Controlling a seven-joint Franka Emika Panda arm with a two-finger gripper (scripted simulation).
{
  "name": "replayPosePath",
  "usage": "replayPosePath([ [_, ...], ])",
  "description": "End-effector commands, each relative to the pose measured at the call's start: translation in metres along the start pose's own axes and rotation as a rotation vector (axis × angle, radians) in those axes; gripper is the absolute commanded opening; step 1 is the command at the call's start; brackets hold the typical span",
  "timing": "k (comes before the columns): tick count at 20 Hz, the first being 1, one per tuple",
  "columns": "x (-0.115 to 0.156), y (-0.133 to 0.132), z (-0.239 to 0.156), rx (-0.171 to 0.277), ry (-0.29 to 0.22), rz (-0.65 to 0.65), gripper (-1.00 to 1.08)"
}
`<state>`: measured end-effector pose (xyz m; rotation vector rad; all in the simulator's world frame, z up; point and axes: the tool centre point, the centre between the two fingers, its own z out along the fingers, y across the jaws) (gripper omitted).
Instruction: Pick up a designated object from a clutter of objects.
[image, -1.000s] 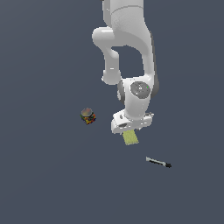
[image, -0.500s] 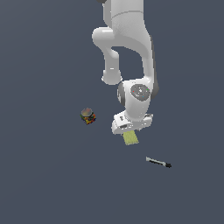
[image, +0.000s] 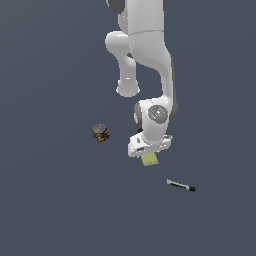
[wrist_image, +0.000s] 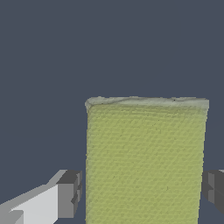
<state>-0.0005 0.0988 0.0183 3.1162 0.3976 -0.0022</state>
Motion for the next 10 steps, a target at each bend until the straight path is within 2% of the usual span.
replayPosePath([
  [1,0.0006,0.0001,0.0064,0.000,0.001,0.000,1.00],
  [4,0.0009,0.0001,0.0087,0.000,0.001,0.000,1.00],
  [5,0.0009,0.0001,0.0087,0.000,0.001,0.000,-1.00],
  [10,0.0009,0.0001,0.0087,0.000,0.001,0.000,-1.00],
])
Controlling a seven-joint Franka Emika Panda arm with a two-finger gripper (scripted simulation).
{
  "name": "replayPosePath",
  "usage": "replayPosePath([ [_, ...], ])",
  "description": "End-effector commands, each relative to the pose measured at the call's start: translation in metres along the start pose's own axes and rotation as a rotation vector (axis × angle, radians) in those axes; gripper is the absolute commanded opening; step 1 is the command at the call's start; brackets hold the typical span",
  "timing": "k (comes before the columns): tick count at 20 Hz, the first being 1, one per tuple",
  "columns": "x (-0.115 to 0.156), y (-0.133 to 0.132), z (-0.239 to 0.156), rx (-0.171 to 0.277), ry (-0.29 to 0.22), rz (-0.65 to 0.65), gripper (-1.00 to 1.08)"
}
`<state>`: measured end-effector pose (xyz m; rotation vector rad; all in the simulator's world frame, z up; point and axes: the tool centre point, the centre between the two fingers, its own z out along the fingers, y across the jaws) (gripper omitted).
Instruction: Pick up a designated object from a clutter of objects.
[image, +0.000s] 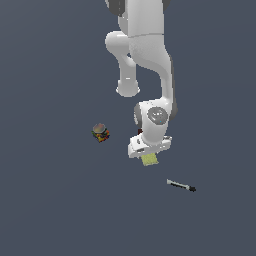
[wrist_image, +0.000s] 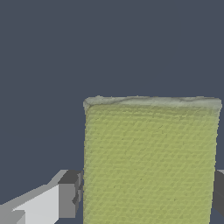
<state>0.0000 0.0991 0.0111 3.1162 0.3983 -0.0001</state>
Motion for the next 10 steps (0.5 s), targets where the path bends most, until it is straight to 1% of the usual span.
replayPosePath([
  [1,0.0003,0.0002,0.0014,0.000,0.000,0.000,-1.00],
  [10,-0.0002,0.0006,-0.0063,0.000,0.000,0.000,-1.00],
])
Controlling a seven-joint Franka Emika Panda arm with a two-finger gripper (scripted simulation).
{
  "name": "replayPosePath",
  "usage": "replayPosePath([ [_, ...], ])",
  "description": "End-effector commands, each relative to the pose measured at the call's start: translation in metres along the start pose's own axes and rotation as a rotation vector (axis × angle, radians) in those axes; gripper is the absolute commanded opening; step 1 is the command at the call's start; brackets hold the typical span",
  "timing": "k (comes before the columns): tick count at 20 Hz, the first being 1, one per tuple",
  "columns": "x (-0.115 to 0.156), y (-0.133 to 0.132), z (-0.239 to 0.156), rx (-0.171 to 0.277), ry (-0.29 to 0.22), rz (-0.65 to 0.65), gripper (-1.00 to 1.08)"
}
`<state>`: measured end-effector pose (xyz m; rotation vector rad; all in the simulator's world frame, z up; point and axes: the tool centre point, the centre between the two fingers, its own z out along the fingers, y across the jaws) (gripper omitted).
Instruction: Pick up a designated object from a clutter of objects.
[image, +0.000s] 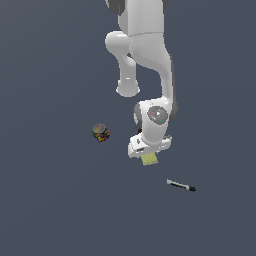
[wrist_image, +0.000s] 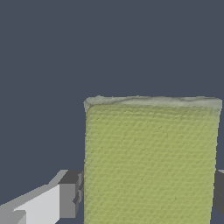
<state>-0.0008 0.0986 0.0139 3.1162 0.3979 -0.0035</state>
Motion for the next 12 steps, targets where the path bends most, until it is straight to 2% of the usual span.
replayPosePath([
  [1,0.001,0.000,-0.006,0.000,0.002,0.000,-1.00],
  [6,0.001,0.002,-0.029,0.000,0.002,0.000,-1.00],
  [12,0.001,0.005,-0.074,-0.001,0.002,-0.001,-1.00],
])
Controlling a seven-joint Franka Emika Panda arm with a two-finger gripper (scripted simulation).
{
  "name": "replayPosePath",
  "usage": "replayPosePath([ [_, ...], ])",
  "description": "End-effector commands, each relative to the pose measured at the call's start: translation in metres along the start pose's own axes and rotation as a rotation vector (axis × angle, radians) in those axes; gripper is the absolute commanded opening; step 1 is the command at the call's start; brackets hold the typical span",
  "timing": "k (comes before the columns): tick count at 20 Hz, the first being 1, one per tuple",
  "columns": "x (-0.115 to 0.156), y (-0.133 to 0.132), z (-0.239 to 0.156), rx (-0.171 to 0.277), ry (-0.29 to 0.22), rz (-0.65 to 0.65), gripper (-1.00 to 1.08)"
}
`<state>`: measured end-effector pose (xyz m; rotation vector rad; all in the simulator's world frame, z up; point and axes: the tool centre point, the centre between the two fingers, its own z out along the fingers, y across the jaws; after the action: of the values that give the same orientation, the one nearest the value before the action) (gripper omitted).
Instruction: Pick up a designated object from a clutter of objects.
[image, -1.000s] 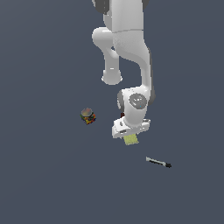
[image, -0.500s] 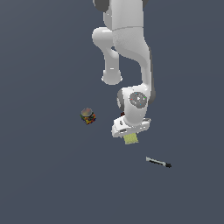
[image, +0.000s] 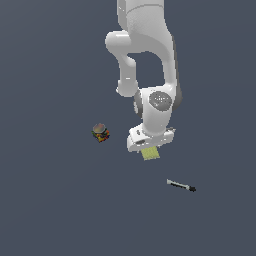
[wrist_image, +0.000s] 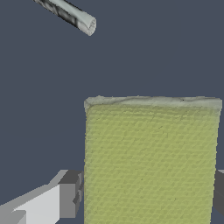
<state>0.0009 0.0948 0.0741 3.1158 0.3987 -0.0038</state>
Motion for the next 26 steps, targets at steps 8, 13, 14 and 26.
replayPosePath([
  [8,0.002,0.006,-0.099,0.001,0.002,-0.001,-1.00],
  [13,0.003,0.010,-0.153,0.001,0.002,-0.001,-1.00],
  [14,0.003,0.011,-0.164,0.001,0.002,-0.001,-1.00],
  [26,0.008,0.020,-0.283,0.001,0.002,-0.001,-1.00],
])
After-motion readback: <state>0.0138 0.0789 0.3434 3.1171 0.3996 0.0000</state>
